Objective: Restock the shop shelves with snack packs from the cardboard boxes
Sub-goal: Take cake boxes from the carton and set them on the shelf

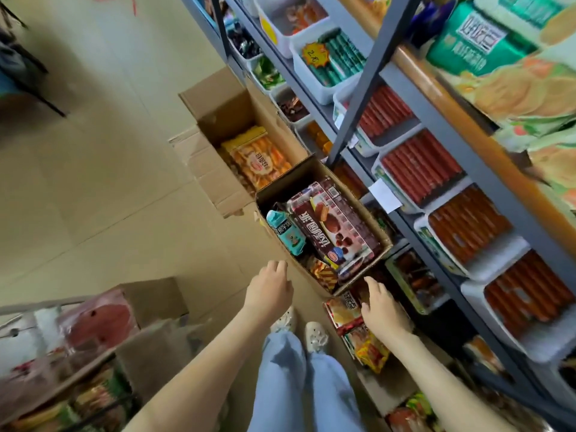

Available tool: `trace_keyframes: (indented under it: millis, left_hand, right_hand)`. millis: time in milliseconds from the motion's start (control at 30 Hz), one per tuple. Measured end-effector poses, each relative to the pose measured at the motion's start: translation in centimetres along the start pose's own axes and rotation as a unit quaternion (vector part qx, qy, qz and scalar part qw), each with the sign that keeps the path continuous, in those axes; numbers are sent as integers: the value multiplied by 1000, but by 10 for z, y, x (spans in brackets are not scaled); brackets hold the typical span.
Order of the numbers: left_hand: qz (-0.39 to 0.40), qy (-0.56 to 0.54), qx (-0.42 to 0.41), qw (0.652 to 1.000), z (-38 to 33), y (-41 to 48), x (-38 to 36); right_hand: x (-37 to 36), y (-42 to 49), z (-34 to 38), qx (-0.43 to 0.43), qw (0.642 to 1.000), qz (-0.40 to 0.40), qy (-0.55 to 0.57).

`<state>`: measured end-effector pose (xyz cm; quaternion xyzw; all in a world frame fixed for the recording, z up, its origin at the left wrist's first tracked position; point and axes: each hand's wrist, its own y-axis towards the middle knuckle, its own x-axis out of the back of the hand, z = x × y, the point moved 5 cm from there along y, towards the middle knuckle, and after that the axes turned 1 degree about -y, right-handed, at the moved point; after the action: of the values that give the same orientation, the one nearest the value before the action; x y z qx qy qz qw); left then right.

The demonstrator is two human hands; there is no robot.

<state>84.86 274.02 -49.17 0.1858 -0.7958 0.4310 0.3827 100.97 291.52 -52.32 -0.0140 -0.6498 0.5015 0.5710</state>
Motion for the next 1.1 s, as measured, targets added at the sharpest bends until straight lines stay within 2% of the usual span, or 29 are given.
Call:
trace_keyframes:
  millis: [133,233,367,500,600,733,867,1100]
  left_hand:
    - [1,6,7,1000,26,34,-28]
    - [-22,30,-18,999,38,68,-62]
    - [-40,62,-72,995,39,119,-114]
    - [-57,77,-100,990,39,151,-159]
    - [-91,101,-118,984,41,163,-180]
    - [-158,127,-159,966,36,172,-188]
    - [-168,153,-169,959,29,189,-191]
    - [-189,205,-190,941,22,210,-175]
  right_hand:
    - [-28,47,6,-20,1000,2,12]
    - [-59,93,6,-32,998,-10,-51]
    - [-105,163,7,-1,989,-45,-142]
    - [-132,227,12,40,984,-61,-164]
    - [-141,259,18,102,973,-114,-173]
    - [-138,281,24,144,961,-192,-138]
    - [-128,284,41,182,938,-218,-200]
    - [-99,266,30,250,915,-265,-174]
